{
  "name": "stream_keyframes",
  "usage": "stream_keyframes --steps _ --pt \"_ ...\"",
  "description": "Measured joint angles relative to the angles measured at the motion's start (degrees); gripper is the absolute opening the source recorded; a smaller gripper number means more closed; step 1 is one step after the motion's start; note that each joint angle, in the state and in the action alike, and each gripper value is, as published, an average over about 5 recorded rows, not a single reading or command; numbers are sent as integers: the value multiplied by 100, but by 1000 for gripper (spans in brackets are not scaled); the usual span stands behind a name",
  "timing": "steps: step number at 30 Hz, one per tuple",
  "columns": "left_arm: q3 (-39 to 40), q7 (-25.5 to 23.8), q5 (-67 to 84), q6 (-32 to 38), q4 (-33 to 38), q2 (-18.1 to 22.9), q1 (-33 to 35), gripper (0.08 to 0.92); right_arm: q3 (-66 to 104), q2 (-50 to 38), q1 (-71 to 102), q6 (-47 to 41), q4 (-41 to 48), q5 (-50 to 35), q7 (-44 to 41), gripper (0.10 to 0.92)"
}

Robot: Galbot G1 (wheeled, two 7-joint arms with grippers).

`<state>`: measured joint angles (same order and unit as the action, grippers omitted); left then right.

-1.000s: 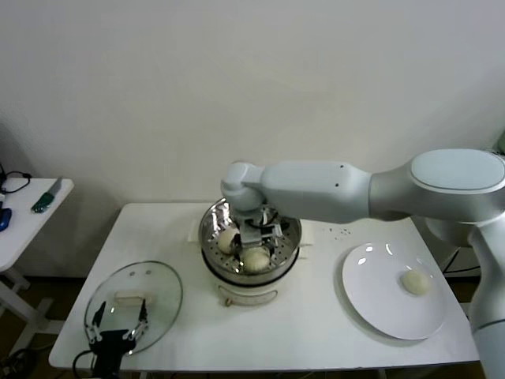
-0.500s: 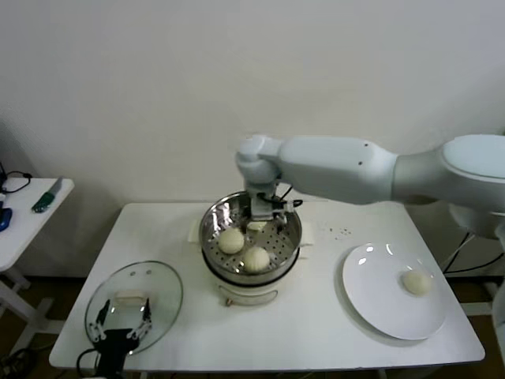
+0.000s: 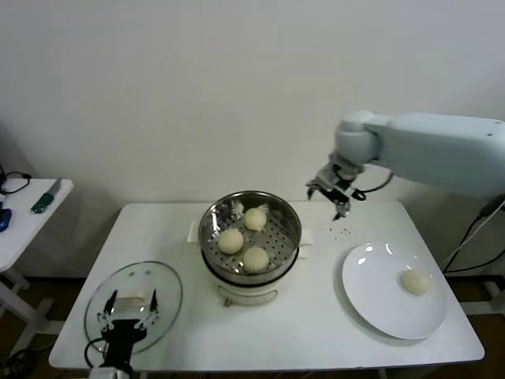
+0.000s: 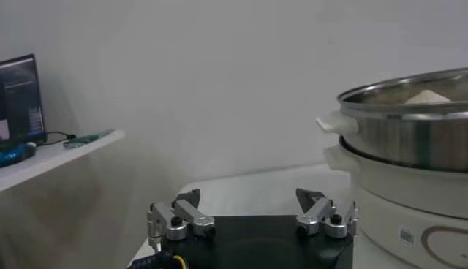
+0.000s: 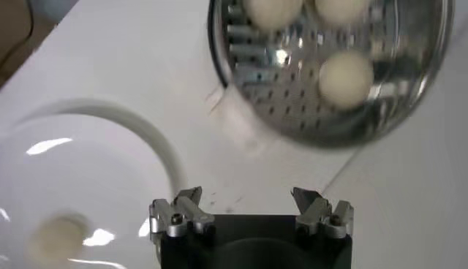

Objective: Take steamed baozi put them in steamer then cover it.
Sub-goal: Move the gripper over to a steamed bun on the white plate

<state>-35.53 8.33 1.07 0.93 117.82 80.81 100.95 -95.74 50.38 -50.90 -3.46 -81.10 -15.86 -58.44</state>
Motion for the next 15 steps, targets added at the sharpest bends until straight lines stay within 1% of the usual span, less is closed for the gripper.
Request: stream_keyframes --steps 7,15 --pt "0 1 -39 -35 52 -4 -15 823 -73 -1009 296 -631 127 -118 -83 823" --pt "1 5 -89 -78 70 0 -17 823 690 -1886 1430 -811 561 293 -287 823"
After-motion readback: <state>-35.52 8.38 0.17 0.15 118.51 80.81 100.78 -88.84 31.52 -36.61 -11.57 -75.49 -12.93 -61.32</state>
